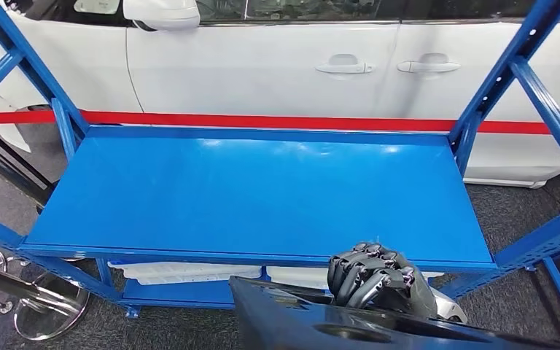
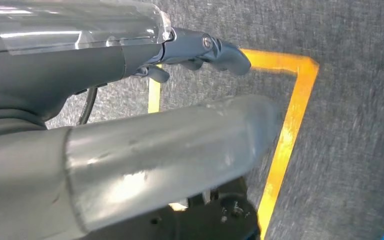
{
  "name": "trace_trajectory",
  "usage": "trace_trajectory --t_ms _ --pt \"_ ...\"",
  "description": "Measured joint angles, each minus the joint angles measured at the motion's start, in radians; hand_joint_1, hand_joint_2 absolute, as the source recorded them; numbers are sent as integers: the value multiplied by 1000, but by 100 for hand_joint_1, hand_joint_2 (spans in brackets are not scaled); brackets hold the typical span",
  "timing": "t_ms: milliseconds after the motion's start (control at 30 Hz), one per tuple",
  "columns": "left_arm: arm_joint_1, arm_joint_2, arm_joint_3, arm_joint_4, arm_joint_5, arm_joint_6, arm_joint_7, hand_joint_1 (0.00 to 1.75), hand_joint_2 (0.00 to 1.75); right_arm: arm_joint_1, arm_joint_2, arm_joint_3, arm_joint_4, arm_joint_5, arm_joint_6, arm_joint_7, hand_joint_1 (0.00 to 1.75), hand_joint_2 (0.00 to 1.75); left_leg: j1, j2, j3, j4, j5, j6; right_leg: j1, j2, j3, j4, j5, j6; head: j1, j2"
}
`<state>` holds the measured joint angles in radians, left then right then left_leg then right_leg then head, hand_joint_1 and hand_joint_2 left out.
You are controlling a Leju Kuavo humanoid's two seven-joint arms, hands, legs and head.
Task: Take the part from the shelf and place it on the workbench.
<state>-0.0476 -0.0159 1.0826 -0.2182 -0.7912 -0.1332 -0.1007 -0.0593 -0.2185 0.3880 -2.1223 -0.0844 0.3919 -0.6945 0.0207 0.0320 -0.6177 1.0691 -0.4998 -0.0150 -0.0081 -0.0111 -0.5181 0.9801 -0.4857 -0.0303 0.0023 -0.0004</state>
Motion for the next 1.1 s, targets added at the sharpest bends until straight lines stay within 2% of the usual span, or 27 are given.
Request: trace_trajectory --t_ms 67,100,133,167,200,233,267,300,333,400,433,467,500,567,600,633,667,700,733,800,833,900,933,967,1000,1067,1100 --pt "0 -1 0 0 -4 1 -5 0 0 1 -4 6 0 -2 -2 3 175 175 1 -20 -35 127 -91 0 5 14 -24 6 15 -9 0 0" --pt "0 -1 0 0 -5 1 -6 0 0 3 -6 9 0 -4 -3 5 175 175 0 -23 -45 180 -116 0 8 22 -36 9 22 -10 0 0" --pt "0 -1 0 0 -5 2 -7 0 0 5 -8 11 0 -4 -4 8 175 175 0 -25 -41 204 -119 2 11 31 -48 12 30 -10 0 0" --pt "-1 -1 0 0 -5 3 -7 0 0 6 -11 12 0 -5 -7 10 175 175 -1 -27 -18 187 -102 6 13 41 -59 13 38 -9 0 0" --pt "-1 -1 0 0 -5 4 -8 0 0 8 -13 13 0 -4 -10 12 175 175 -3 -34 21 137 -74 13 15 52 -69 14 46 -8 0 0" --pt "-1 0 0 0 -5 4 -8 0 0 9 -15 14 0 -4 -13 13 175 175 -5 -52 71 63 -49 23 16 62 -77 14 54 -6 0 0" --pt "-2 1 0 0 -5 5 -8 0 0 8 -17 15 0 -3 -16 14 175 175 -7 -72 118 -12 -34 31 17 71 -83 15 62 -3 0 0" --pt "-2 2 0 0 -5 6 -8 0 0 9 -19 16 0 -2 -18 14 175 175 -9 -90 152 -67 -28 36 17 80 -88 14 70 2 0 0" --pt "-3 3 0 0 -5 6 -9 0 0 9 -20 17 0 -2 -18 14 175 175 -10 -101 171 -100 -28 38 14 88 -92 14 78 7 0 0" --pt "-4 2 0 1 -5 7 -9 0 0 11 -23 19 -1 -1 -18 15 175 175 -11 -89 173 -114 -19 39 12 107 -98 11 93 22 0 0" --pt "-6 1 0 1 -5 7 -9 0 0 13 -26 19 -2 -1 -18 15 175 175 -8 -76 168 -119 -11 43 12 105 -103 16 87 28 0 0" --pt "-8 0 0 1 -5 7 -9 0 0 13 -28 19 -3 -1 -18 15 175 175 -6 -62 162 -122 -2 49 13 92 -112 34 66 33 1 0" --pt "-8 0 0 1 -5 7 -9 0 0 14 -30 19 -4 -1 -18 15 175 175 -2 -47 153 -126 8 54 13 72 -127 71 27 38 1 0" --pt "-5 0 0 1 -5 7 -9 0 0 15 -32 19 -5 0 -18 16 175 175 -4 -18 132 -123 23 59 5 32 -166 195 -69 49 2 0" --pt "-4 0 0 1 -5 8 -9 0 0 16 -33 19 -5 0 -18 16 175 175 -4 -3 120 -121 30 57 -1 23 -180 256 -96 55 2 0" --pt "-3 0 0 1 -5 8 -9 0 0 17 -33 19 -5 0 -18 16 175 175 -3 12 108 -118 37 55 -7 19 -183 294 -99 62 1 0" --pt "-4 0 0 1 -5 8 -9 0 0 17 -34 19 -5 0 -18 16 175 175 -2 25 96 -114 42 52 -12 15 -169 297 -81 67 1 0" --pt "-5 0 0 1 -5 7 -9 0 0 18 -34 19 -5 0 -18 16 175 175 -1 37 87 -111 47 48 -16 8 -135 262 -51 71 1 0" --pt "-6 0 0 1 -5 7 -9 0 0 18 -35 19 -5 0 -18 16 175 175 1 48 81 -109 51 43 -19 -7 -84 196 -25 72 1 0" --pt "-7 -1 0 1 -5 8 -9 0 0 16 -37 19 -5 0 -19 17 175 175 2 66 75 -108 60 31 -13 -47 19 45 -6 66 1 0" --pt "-8 -1 0 1 -5 8 -10 0 0 16 -37 19 -6 0 -20 18 175 175 3 74 74 -108 66 24 -8 -58 47 -3 -9 60 1 0" --pt "-9 -3 0 1 -6 8 -10 0 0 15 -41 20 -6 5 -23 23 175 175 3 87 70 -111 79 8 0 -50 52 -34 -9 46 1 0" --pt "-11 -3 0 1 -7 7 -11 0 0 15 -43 20 -6 9 -26 25 175 175 5 82 67 -109 75 3 -1 -46 47 -39 -1 37 1 0" --pt "-11 -3 0 1 -8 7 -12 0 0 12 -45 21 -6 13 -29 27 175 175 6 65 60 -96 57 -2 -3 -42 41 -44 8 27 1 0" --pt "-10 -4 0 1 -9 7 -12 0 0 10 -46 23 -6 16 -31 28 175 175 8 40 47 -63 23 -5 -5 -39 33 -49 17 17 1 0" --pt "-6 -4 0 1 -11 7 -13 0 0 6 -48 30 -6 17 -33 29 175 175 10 -9 7 56 -70 -7 -4 -31 10 -44 32 5 1 0" --pt "-4 -5 0 1 -13 8 -13 0 0 6 -48 34 -6 15 -33 29 175 175 10 -20 -11 121 -102 -9 -2 -27 -3 -39 38 2 1 0"
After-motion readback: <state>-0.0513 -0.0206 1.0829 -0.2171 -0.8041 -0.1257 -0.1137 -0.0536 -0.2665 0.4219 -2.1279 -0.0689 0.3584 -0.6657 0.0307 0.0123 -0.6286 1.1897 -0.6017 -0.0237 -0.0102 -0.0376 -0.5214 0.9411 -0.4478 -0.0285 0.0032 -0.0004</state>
